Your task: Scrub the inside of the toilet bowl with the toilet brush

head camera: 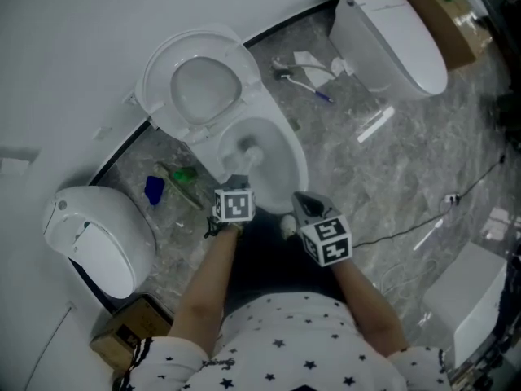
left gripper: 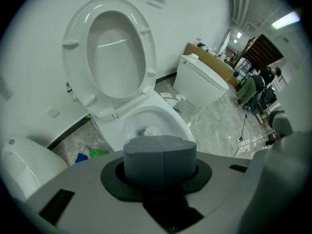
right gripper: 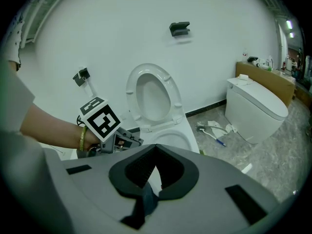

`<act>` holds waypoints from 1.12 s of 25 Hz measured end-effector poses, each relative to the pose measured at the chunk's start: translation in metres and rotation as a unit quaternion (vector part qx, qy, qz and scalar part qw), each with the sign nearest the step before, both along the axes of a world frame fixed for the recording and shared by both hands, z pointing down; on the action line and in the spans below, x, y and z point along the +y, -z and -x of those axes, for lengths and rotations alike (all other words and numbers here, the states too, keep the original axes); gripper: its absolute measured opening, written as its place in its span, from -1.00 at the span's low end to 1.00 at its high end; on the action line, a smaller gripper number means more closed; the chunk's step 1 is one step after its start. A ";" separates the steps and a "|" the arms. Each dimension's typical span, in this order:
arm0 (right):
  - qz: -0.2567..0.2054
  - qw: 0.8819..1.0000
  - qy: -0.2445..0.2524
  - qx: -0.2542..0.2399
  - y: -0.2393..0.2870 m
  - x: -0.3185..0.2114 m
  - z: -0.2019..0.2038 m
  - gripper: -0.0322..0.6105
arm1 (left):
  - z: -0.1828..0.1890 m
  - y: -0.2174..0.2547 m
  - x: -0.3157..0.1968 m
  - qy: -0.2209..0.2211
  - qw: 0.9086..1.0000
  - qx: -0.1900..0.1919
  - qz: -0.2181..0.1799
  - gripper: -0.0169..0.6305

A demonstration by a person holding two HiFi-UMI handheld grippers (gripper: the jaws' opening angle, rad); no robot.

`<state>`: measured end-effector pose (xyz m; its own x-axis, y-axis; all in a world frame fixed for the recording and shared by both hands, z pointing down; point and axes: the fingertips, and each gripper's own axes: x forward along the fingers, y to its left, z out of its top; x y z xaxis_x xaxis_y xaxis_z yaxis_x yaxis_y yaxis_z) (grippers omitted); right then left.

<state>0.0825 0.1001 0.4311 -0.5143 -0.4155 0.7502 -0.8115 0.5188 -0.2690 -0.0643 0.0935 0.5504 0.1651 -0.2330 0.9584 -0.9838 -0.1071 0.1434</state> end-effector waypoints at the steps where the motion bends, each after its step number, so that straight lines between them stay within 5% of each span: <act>1: 0.000 1.000 0.002 -0.002 0.003 0.002 0.000 -0.90 | -0.002 0.005 0.005 0.005 1.000 0.002 0.000 -0.47; 6: -0.009 1.000 0.013 -0.015 0.022 0.008 0.004 -0.90 | -0.006 0.036 0.015 0.019 0.999 0.009 -0.038 -0.47; 21: -0.030 0.998 0.057 -0.018 0.046 0.036 0.000 -0.90 | -0.017 0.093 0.081 0.028 0.999 0.006 -0.027 -0.47; 28: -0.041 0.996 0.071 -0.021 0.054 0.044 -0.009 -0.90 | -0.027 0.116 0.081 0.028 0.997 0.001 -0.072 -0.47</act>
